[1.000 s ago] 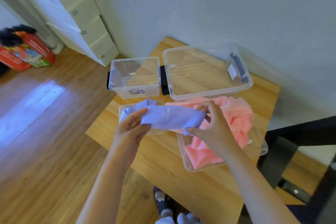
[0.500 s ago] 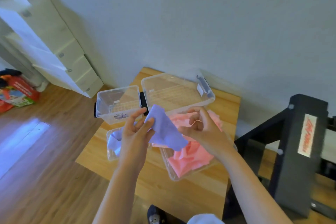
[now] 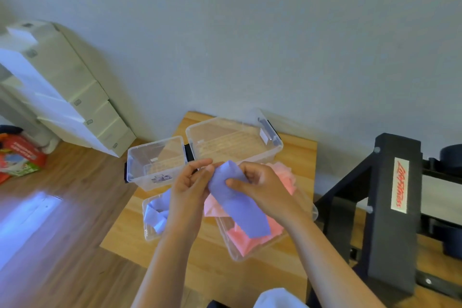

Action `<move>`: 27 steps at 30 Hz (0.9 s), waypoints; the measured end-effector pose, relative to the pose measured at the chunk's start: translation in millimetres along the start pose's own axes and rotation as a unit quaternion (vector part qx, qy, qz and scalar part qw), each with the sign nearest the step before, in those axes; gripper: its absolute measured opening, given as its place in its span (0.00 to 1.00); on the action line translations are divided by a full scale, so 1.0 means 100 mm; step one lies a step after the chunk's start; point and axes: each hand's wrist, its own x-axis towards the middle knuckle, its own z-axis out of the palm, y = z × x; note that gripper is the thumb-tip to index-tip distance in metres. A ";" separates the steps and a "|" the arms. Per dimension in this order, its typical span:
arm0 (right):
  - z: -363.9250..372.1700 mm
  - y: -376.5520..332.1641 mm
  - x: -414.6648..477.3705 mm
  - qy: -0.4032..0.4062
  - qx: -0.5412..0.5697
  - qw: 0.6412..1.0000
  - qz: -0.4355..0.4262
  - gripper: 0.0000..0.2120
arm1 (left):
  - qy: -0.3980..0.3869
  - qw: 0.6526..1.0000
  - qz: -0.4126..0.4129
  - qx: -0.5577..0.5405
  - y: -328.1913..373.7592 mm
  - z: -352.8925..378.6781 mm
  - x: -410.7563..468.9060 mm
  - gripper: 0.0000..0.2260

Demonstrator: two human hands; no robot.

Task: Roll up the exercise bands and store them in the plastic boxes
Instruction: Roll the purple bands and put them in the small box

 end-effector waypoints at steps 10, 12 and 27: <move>-0.06 -0.24 0.11 0.039 0.151 0.988 -0.005 0.13 | -0.128 0.990 -0.029 0.049 -0.06 -0.01 -0.05 0.17; -0.08 -0.27 0.16 0.060 0.178 0.982 -0.008 0.15 | -0.129 0.989 -0.018 0.062 -0.05 0.02 -0.03 0.14; -0.37 -0.64 0.50 0.192 0.224 0.955 -0.025 0.12 | -0.135 0.980 -0.071 0.131 -0.20 0.05 0.11 0.08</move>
